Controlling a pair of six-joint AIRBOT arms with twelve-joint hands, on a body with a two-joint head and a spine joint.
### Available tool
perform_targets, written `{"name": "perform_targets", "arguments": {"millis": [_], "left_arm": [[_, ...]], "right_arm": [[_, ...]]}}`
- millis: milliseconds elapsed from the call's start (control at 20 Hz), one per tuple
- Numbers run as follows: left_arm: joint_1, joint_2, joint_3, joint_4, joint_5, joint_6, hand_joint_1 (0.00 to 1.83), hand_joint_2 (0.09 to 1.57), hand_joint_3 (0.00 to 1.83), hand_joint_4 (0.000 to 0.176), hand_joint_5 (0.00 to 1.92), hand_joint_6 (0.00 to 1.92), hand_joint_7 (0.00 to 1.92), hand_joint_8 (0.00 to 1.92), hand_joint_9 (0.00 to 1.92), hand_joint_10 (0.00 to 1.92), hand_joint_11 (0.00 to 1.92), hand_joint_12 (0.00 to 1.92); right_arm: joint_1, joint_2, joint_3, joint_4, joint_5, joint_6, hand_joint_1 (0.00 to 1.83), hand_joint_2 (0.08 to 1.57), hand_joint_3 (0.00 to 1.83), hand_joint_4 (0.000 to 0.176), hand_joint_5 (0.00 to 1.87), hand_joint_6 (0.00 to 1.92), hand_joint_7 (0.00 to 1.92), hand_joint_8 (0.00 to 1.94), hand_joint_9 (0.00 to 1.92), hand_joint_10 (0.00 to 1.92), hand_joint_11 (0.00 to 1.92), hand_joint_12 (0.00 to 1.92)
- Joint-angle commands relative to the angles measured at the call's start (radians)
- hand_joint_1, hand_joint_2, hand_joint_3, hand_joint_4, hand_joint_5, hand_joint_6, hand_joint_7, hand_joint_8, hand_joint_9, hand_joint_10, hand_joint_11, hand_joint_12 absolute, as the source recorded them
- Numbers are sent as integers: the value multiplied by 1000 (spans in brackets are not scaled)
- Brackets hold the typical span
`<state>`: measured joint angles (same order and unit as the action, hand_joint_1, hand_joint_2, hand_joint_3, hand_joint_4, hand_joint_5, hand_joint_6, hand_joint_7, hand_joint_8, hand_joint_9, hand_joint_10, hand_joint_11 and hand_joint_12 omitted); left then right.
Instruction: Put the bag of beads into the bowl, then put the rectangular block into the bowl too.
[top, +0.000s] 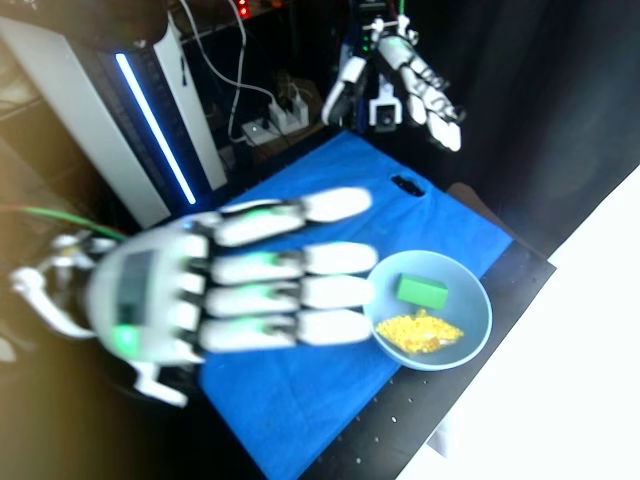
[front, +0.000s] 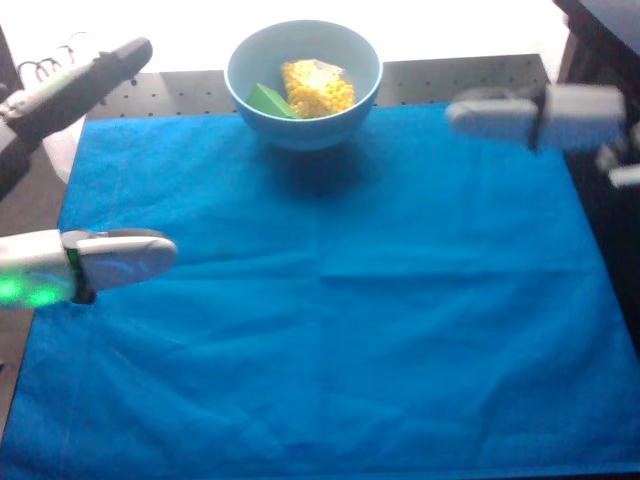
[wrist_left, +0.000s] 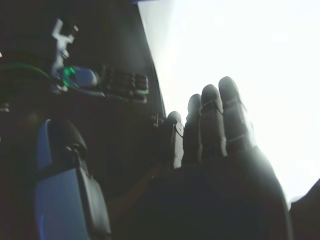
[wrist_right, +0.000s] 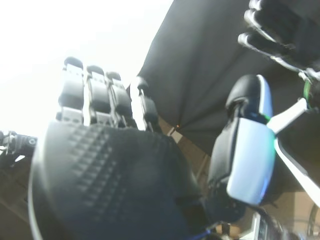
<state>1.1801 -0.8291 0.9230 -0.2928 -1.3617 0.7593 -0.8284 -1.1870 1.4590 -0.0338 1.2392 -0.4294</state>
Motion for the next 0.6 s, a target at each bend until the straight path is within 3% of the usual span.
{"name": "perform_targets", "arguments": {"millis": [0,100,150,200,250,350,550], "left_arm": [[12,12,-6,-33,-183,-8,554,930,7,176,82,0,105,0,126,1,0,298],[89,24,-40,-78,-276,-8,715,922,0,175,45,4,35,0,104,0,0,213],[93,24,-43,-80,-282,-8,720,918,0,176,45,5,33,1,104,0,0,211],[110,26,-52,-87,-307,-8,603,927,0,174,19,0,46,0,96,3,0,361],[121,26,-60,-88,-325,-8,542,947,5,165,3,0,17,0,78,0,0,388],[129,23,-72,-86,-354,-8,434,947,1,175,0,0,14,1,78,2,0,444],[130,19,-84,-78,-370,-7,291,1019,0,176,0,0,0,0,49,2,0,422]], "right_arm": [[-23,12,-17,64,151,4,622,867,0,176,0,0,0,0,0,0,0,0],[-169,53,-101,168,267,4,719,866,0,176,0,0,0,0,0,0,0,0],[-180,57,-108,175,276,4,724,865,0,176,0,0,0,0,0,0,0,0],[-227,74,-139,209,316,4,706,874,0,176,0,0,0,0,0,0,0,0],[-273,91,-172,246,355,4,630,877,0,176,0,0,0,0,0,0,0,0],[-339,103,-217,305,433,4,622,924,15,176,0,0,0,0,0,0,0,0],[-394,103,-263,345,506,4,578,966,16,176,1,0,0,0,0,0,0,0]]}}
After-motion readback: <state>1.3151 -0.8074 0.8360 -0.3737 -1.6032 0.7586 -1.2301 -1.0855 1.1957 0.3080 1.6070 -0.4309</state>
